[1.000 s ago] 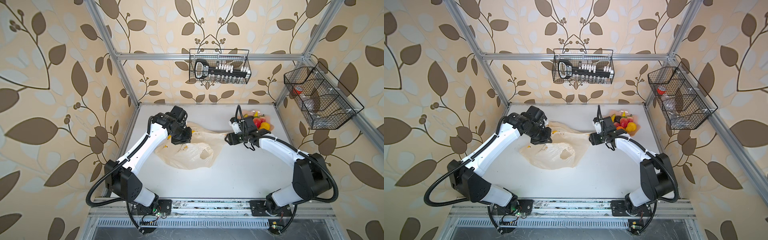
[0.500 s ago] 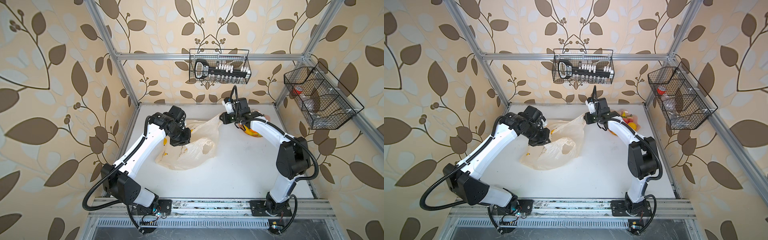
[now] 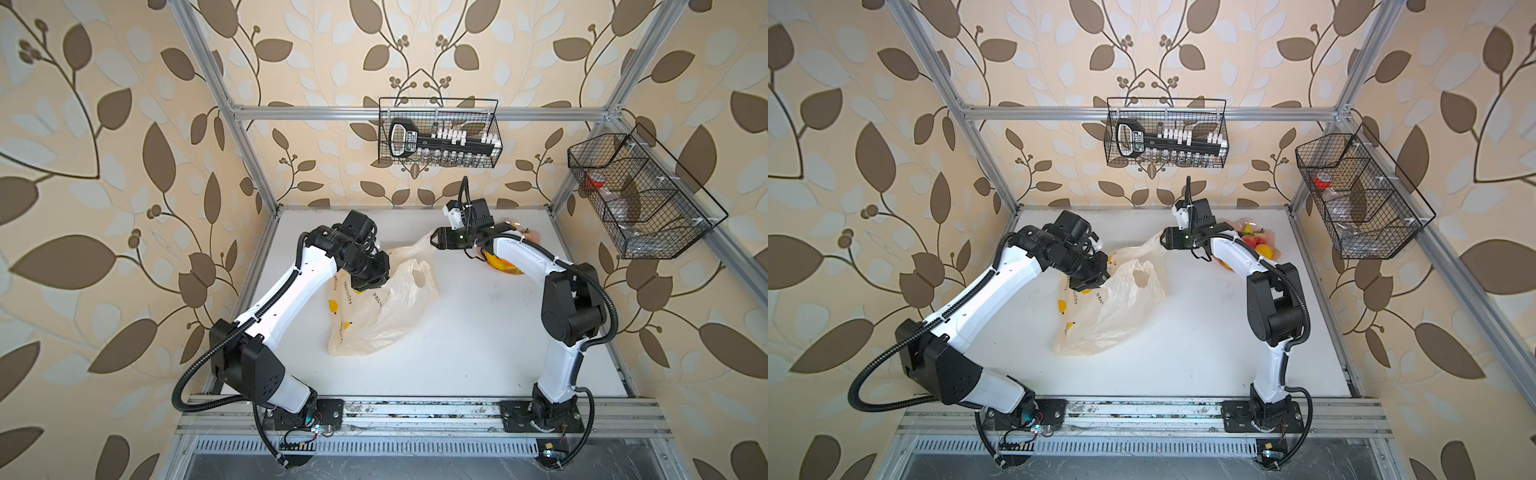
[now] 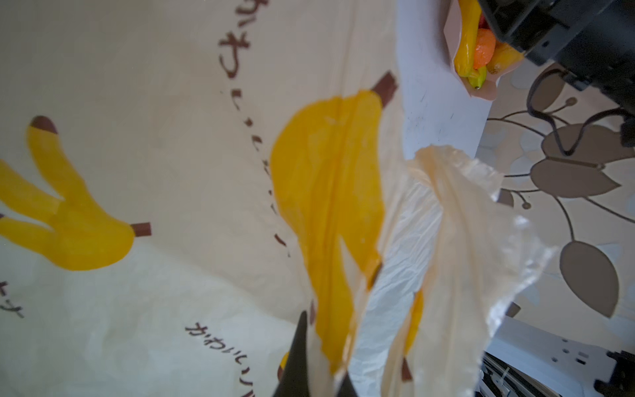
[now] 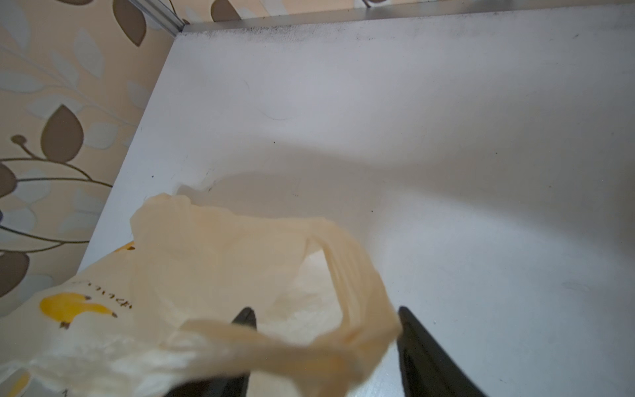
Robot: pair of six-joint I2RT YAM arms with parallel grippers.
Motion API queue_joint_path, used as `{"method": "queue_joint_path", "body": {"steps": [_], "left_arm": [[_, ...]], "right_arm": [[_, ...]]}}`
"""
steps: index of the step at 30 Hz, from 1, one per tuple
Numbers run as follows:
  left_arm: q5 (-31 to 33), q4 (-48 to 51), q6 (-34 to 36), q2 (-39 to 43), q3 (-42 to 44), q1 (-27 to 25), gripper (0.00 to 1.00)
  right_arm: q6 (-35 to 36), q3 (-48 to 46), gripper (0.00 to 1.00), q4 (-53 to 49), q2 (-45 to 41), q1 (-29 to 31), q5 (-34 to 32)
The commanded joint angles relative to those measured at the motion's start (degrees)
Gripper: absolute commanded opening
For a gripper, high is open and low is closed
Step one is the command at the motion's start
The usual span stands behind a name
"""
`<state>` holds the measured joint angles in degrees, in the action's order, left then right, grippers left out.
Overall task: Place the fruits into the plastic bag
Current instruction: 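Release the handle and move the right gripper over the fruit bowl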
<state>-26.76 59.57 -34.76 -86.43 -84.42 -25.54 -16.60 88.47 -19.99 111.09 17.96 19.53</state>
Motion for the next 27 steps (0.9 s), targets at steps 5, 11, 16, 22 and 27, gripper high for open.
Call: {"method": "queue_joint_path", "body": {"steps": [5, 11, 16, 22, 27], "left_arm": [[1.01, 0.97, 2.69, -2.08, 0.00, -0.30, 0.00], [3.97, 6.18, 8.33, -4.43, -3.89, -0.30, 0.00], [1.66, 5.22, 8.56, -4.93, -3.76, -0.30, 0.00], [0.71, 4.94, 8.40, -5.24, -4.19, -0.30, 0.00], [0.14, 5.03, 8.87, -4.72, -3.76, -0.30, 0.00]], "right_arm": [[-5.65, -6.35, 0.80, -1.98, -7.14, -3.27, 1.37], [-6.27, -11.97, 0.85, -2.27, -17.03, -5.88, 0.66], [-6.53, -14.23, 0.86, -4.95, -21.61, -7.70, 2.92], [-11.40, -20.12, 0.87, -8.11, -26.90, -11.81, -3.57], [-13.19, -24.13, 0.86, -9.62, -29.95, -20.70, -8.38]]}}
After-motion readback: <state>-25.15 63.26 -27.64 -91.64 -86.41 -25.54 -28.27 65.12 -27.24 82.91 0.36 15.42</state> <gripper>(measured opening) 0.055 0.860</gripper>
